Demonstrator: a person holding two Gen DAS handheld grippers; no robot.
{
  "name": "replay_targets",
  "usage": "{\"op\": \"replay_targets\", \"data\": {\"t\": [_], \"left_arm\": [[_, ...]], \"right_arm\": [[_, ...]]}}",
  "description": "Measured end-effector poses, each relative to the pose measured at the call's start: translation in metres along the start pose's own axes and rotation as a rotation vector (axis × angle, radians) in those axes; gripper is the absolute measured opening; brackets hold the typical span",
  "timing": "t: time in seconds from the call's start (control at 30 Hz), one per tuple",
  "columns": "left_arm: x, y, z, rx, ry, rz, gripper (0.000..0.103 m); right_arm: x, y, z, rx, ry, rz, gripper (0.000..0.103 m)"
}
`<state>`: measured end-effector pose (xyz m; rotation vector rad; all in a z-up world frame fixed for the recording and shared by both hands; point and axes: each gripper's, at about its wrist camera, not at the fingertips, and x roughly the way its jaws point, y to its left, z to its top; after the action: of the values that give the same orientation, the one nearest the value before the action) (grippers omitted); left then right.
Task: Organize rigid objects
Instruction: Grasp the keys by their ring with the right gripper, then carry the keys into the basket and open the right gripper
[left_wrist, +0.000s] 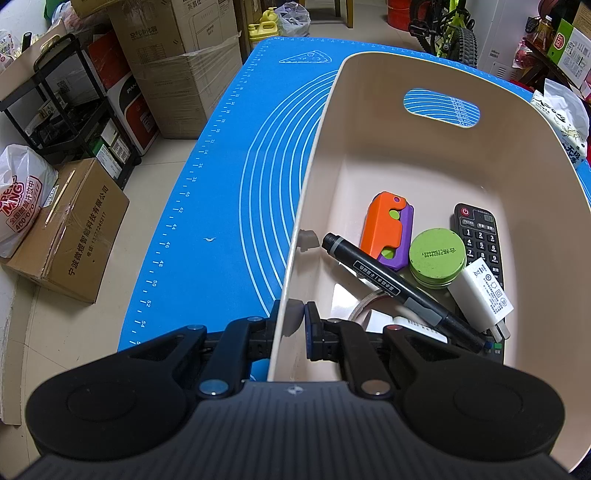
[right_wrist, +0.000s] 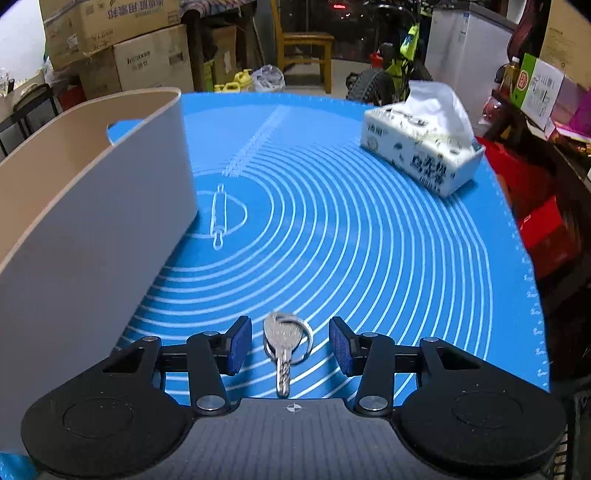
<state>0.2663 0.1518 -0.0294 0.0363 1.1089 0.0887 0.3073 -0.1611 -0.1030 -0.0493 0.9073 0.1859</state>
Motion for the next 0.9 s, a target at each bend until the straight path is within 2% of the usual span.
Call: {"op": "replay_targets", "data": {"t": [0.17,0.2,0.23,0.3,0.53,0.9], "left_arm": [[0.000,0.000,0.000,0.001,0.000,0.001,0.012],[0.000,0.000,0.000,0.001,0.000,0.000,0.012],[0.000,0.001,0.000,0.000,0.000,0.000,0.012],[0.000,0.000,0.000,-0.001,0.000,0.000,0.012],[0.000,-0.001,0.000,0.000,0.000,0.001,0.012],[0.000,-0.001,0.000,0.001,0.000,0.001,0.012]], "right_arm": [[0.005,0.007,-0.007,-0.024,-0.005,-0.001,0.059],[0.006,0.007,-0.006,-0.019,-0.008,-0.001,0.056],[0.005,0.006,-0.006,-0.014,-0.011,-0.004,0.045],[0.004,0.005,-0.006,-0.006,-0.014,-0.002,0.039],[-0.002,0.000,-0.009,0.030,-0.060,0.020,0.039],[-0.023,0.009,-0.007,-0.004,-0.163,0.007,0.038]]}}
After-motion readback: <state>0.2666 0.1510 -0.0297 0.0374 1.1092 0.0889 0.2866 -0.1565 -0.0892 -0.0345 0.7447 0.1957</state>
